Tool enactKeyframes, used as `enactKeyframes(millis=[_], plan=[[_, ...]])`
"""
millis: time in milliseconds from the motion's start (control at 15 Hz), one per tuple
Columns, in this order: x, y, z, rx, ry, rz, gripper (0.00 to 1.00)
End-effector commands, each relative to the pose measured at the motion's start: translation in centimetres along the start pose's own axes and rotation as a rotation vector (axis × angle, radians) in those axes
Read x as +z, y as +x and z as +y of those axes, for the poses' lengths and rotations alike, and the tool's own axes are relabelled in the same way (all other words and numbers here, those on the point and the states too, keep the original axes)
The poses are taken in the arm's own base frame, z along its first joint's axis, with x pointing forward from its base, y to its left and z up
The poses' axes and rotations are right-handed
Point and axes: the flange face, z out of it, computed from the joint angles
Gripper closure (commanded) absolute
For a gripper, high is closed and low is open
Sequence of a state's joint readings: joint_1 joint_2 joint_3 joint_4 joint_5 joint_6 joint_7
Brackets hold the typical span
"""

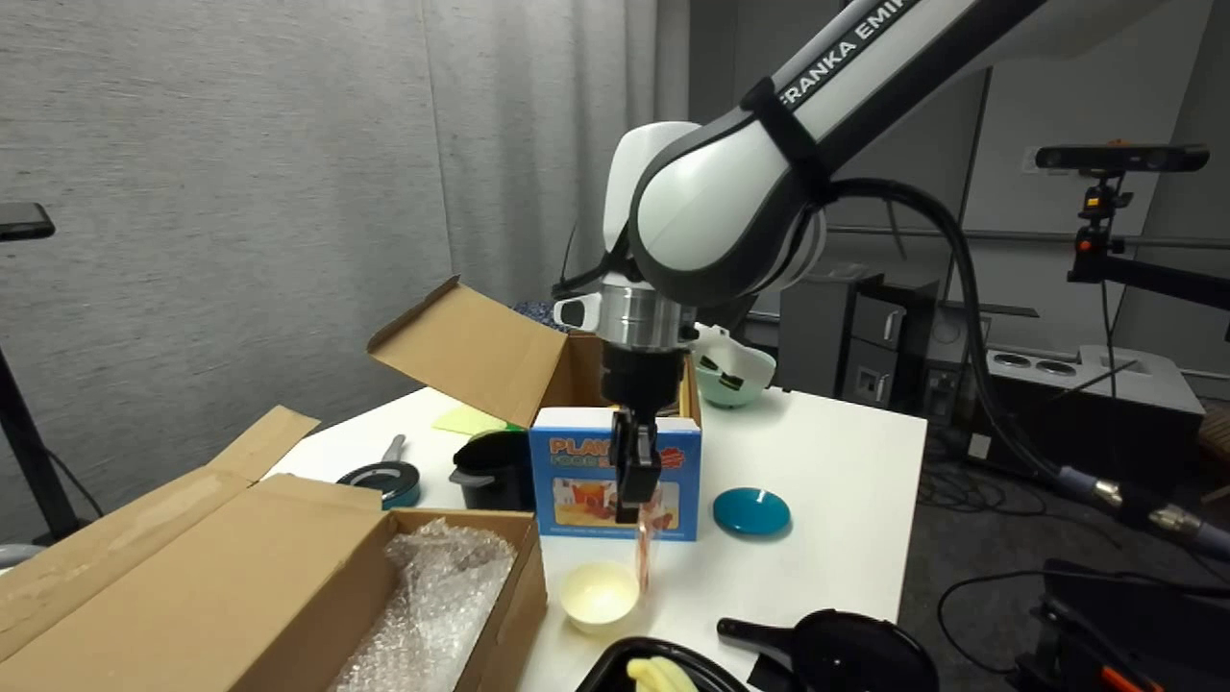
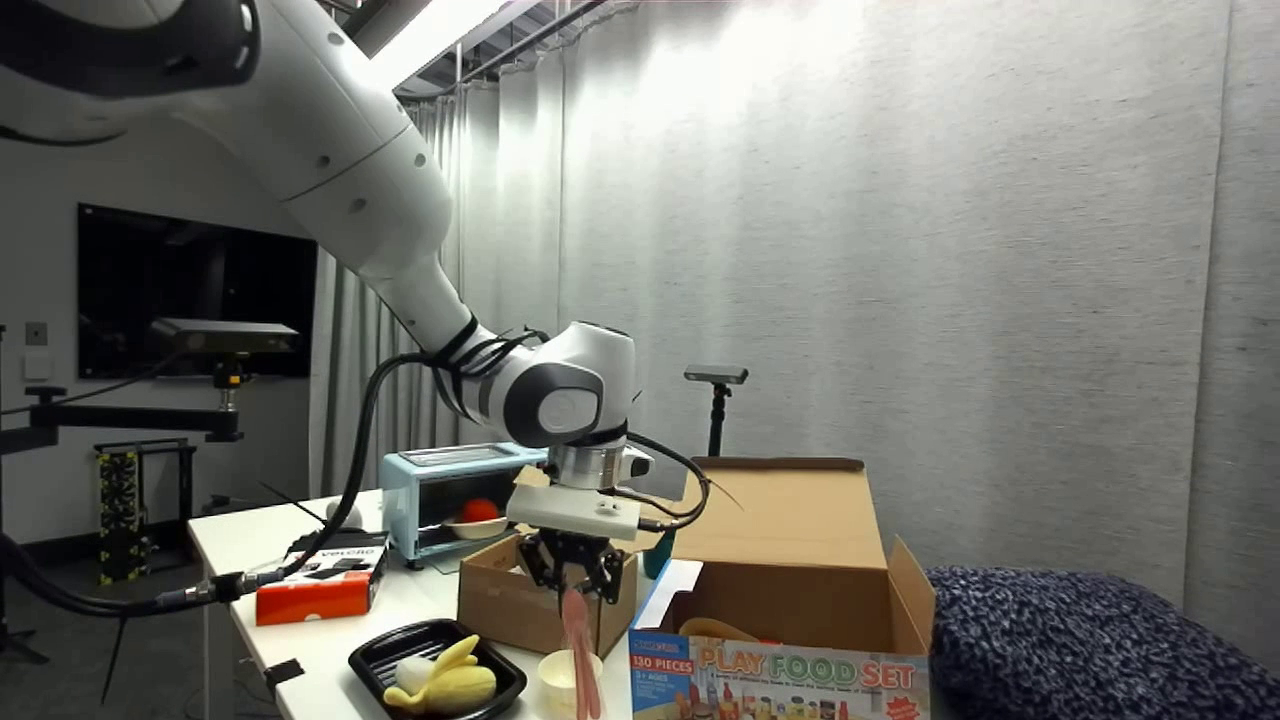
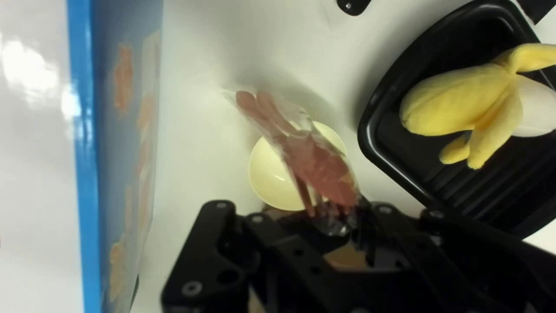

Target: Take the black and pink objects out of the box

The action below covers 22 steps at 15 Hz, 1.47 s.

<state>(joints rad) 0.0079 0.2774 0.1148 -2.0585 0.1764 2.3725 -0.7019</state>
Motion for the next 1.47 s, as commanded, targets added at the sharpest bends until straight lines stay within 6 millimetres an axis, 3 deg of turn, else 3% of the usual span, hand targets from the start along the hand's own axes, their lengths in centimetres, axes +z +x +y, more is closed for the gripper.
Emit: enactKeyframes(millis=[0,267,333,400,467,800,1067,1400], plan=[[0.2,1.0,0.4,-0.013,-0.037,0.001,1.00],[0.1,1.2,0.5,-0.001,-0.043,0.001,0.98],[0.1,1.2,0.5,-0.001,-0.044,0.000,0.74],[-1.0,2.7,1.0,0.019,-0.043,0.017,0.73],[-1.2,2.9,1.1,0.029,-0.048,0.022,0.69],[-2.5,4.8,1.7,0.082,-0.072,0.081,0.32],[-2.8,5.1,2.1,0.118,-0.108,0.072,0.02],[-2.9,5.1,2.2,0.157,-0.140,0.044,0.00]])
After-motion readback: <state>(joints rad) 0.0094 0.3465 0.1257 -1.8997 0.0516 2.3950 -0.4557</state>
